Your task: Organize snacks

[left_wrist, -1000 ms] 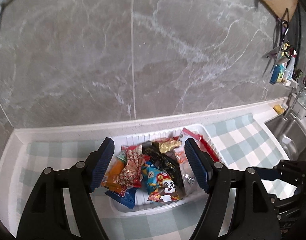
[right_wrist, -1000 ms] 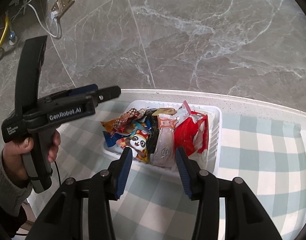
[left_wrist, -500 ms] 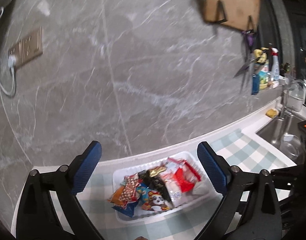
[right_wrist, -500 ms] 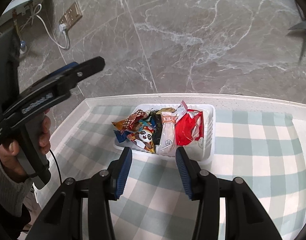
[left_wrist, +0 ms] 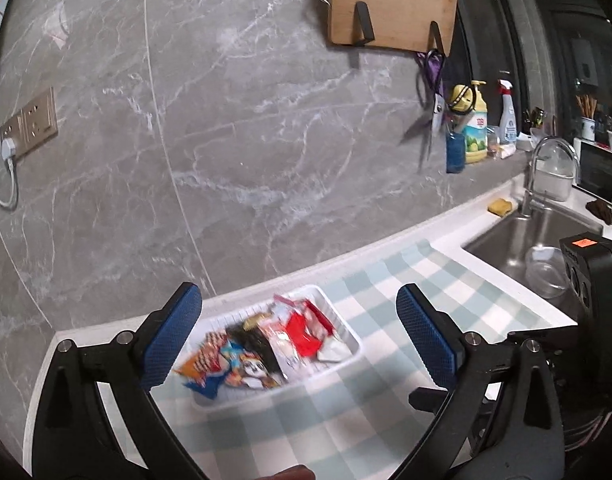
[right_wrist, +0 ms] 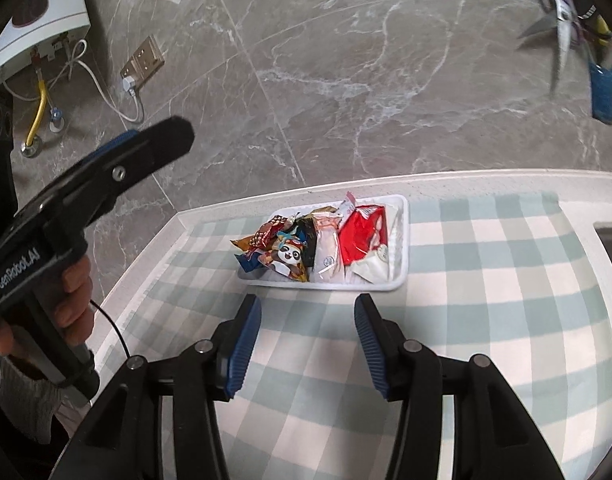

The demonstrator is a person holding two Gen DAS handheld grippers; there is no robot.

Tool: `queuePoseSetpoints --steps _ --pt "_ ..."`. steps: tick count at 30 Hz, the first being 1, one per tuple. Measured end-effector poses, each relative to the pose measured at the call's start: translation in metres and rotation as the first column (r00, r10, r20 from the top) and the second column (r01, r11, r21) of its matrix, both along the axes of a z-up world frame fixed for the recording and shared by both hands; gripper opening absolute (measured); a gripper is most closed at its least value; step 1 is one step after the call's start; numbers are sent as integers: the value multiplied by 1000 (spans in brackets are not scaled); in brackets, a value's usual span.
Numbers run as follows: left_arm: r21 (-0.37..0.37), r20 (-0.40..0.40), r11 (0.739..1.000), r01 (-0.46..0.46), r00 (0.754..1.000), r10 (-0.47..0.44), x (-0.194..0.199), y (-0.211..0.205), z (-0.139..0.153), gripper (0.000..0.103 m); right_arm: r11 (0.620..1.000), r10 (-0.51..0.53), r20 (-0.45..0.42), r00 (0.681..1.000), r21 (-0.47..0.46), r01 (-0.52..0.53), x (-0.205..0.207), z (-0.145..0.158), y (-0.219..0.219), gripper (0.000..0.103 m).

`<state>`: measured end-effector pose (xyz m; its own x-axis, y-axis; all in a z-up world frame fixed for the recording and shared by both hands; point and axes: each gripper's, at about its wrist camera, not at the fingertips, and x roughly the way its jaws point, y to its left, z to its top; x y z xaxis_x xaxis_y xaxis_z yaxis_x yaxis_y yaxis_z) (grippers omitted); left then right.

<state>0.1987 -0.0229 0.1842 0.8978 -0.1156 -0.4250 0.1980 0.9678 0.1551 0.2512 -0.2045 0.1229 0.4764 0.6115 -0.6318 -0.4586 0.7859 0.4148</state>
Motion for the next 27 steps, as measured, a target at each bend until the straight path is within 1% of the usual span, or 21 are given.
queuePoseSetpoints --steps 3,9,11,13,15,18,21,23,24,26,27 --pt "21 -9 1000 -11 1000 12 -9 -5 -3 99 1000 -5 -17 1000 17 6 -8 -3 -7 54" --pt "0 -41 999 -37 998 37 -24 -6 -6 99 999 6 -35 999 34 -5 -23 -8 -11 54" --pt "-6 -61 998 -64 996 64 -27 -4 -9 99 999 11 -36 999 34 -10 -28 -8 -12 54" --pt "-8 -86 997 -72 994 71 -28 -2 -12 99 999 14 -37 999 34 -13 -30 -8 -12 55" --pt "5 -98 996 -94 991 94 -29 1 -14 99 999 15 -42 999 36 -14 -33 -10 -13 58" --pt "49 -123 989 -141 982 146 -28 2 -19 99 999 20 -50 999 31 -18 -37 -13 -14 58" --pt "68 -134 986 -154 978 162 -31 1 -22 99 999 23 -63 998 30 -21 -40 -17 -14 58" --pt "64 -152 988 -141 977 149 -33 1 -25 99 999 23 -73 997 32 -21 -42 -20 -15 58" --pt "49 -164 990 -135 976 141 -33 2 -27 99 999 25 -76 997 32 -22 -43 -20 -15 58" --pt "33 -208 990 -134 968 138 -31 4 -31 99 999 25 -84 996 33 -22 -44 -22 -15 59" --pt "25 -213 990 -138 967 140 -31 5 -33 99 999 26 -87 996 35 -23 -45 -23 -15 59"
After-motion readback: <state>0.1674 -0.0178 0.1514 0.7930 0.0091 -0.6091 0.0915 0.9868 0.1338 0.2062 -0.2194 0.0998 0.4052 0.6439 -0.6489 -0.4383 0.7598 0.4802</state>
